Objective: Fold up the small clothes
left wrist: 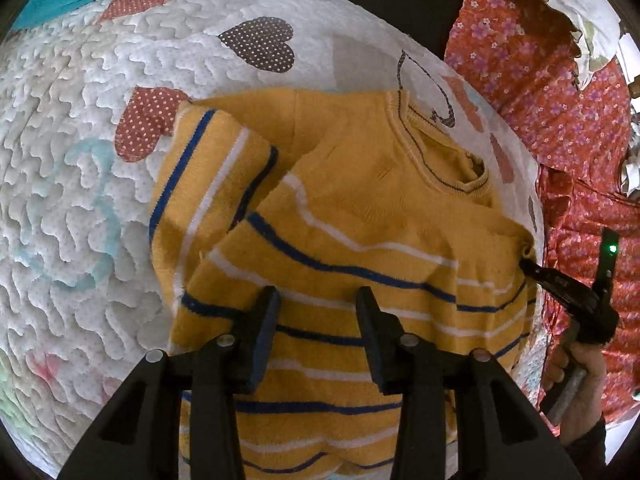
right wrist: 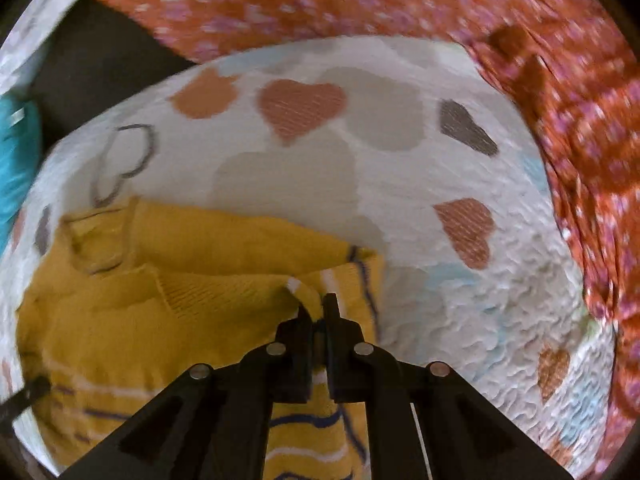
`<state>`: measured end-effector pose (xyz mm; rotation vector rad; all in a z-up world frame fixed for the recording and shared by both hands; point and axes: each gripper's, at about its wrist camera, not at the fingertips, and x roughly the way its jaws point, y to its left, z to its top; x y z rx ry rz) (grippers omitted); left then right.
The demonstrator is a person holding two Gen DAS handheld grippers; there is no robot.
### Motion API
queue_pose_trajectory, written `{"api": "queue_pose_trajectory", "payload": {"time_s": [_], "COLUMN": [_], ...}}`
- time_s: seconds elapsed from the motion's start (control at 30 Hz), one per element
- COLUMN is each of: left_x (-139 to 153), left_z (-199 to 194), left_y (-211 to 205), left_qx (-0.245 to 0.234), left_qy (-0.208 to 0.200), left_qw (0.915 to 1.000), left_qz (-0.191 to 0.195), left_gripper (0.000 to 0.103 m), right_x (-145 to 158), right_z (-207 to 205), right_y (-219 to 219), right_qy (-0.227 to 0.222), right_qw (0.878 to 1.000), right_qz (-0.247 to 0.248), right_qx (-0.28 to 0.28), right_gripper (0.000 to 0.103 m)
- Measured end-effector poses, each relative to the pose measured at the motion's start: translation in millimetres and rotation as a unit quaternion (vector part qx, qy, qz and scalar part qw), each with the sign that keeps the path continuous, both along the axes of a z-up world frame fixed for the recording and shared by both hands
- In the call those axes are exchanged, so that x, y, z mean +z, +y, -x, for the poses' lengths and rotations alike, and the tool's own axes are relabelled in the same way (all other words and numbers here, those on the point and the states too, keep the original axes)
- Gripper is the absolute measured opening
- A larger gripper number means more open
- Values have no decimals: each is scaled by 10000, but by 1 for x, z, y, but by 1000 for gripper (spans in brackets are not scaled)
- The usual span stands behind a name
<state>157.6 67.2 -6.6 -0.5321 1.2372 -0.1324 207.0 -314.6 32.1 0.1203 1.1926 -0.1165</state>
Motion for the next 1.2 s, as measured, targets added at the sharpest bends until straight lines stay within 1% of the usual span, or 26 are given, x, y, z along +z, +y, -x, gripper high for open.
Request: {"api": "queue_pose_trajectory", "payload": {"time_s": [0.07,0.1,0.13,0.2,0.23,0.3,0.37,0.47,0.5,0.53,0.57,0.6,0.63,0.7,0.73,0.8,0.83,0.87,0.9,0.93,0.97,1.0,1.03,1.07,1.1,1.2], "left_x": [1,1,1,-1,-1,-3,-4,-2,-1,0,2,3,4,5,5,4,2,0,-2,-2,-1,-1,-1,-1,0,2], "left_z": [0,-1,-1,-1,-1,0,1,5,7,9,13,16,19,29,32,36,37,38,38,39,39,39,39,39,38,38], "left_y": [1,1,2,6,9,14,17,18,18,18,17,16,15,15,15,17,18,20,22,23,23,23,23,23,21,16], "left_qx": [-6,2,18,72,97,160,218,175,118,62,-16,-92,-175,-338,-408,-496,-504,-492,-464,-446,-444,-448,-437,-434,-445,-507], "left_qy": [1,5,12,42,61,114,147,192,204,211,213,225,243,250,233,179,168,161,160,161,162,168,172,180,184,169], "left_qw": [10000,10000,10000,9997,9995,9988,9980,9976,9978,9980,9983,9985,9985,9985,9986,9985,9984,9984,9984,9984,9983,9983,9984,9983,9984,9984], "left_qz": [13,42,86,230,298,458,583,643,623,587,538,498,450,336,261,166,173,211,273,316,327,325,329,333,311,166], "left_gripper": [38,38,38,38,38,38,38,38,38,38,38,38,38,38,38,36,34,32,32,32,32,32,32,32,32,33], "right_x": [-8,-10,-10,1,5,22,31,28,20,13,3,-6,-16,-23,-21,-18,-17,-15,-14,-12,-7,2,14,27,34,46], "right_z": [-4,-5,-4,10,17,48,77,110,123,125,132,136,139,145,147,144,141,139,137,137,138,142,144,144,141,116], "right_y": [-7,-11,-17,-32,-36,-45,-46,-42,-36,-30,-21,-14,-4,8,8,-5,-17,-31,-51,-64,-75,-78,-72,-60,-48,-2], "right_qy": [199,274,271,64,8,-157,-220,-141,-26,48,144,234,382,442,376,334,322,310,330,409,412,249,16,-241,-388,-598], "right_qw": [9997,9993,9990,9968,9959,9956,9962,9954,9953,9956,9963,9967,9962,9940,9945,9959,9957,9927,9892,9887,9908,9946,9971,9987,9991,9961], "right_qz": [-63,-76,-187,-684,-803,-825,-821,-944,-945,-894,-750,-595,-402,-99,123,518,786,1162,1394,1334,1054,661,423,260,116,-415], "right_qx": [-158,-237,-303,-398,-427,-407,-179,108,208,276,405,508,677,998,975,669,379,81,-295,-548,-737,-762,-632,-380,-155,493], "right_gripper": [20,40,48,49,51,53,54,60,61,61,61,61,49,6,5,4,0,0,0,0,0,0,1,1,1,2]}}
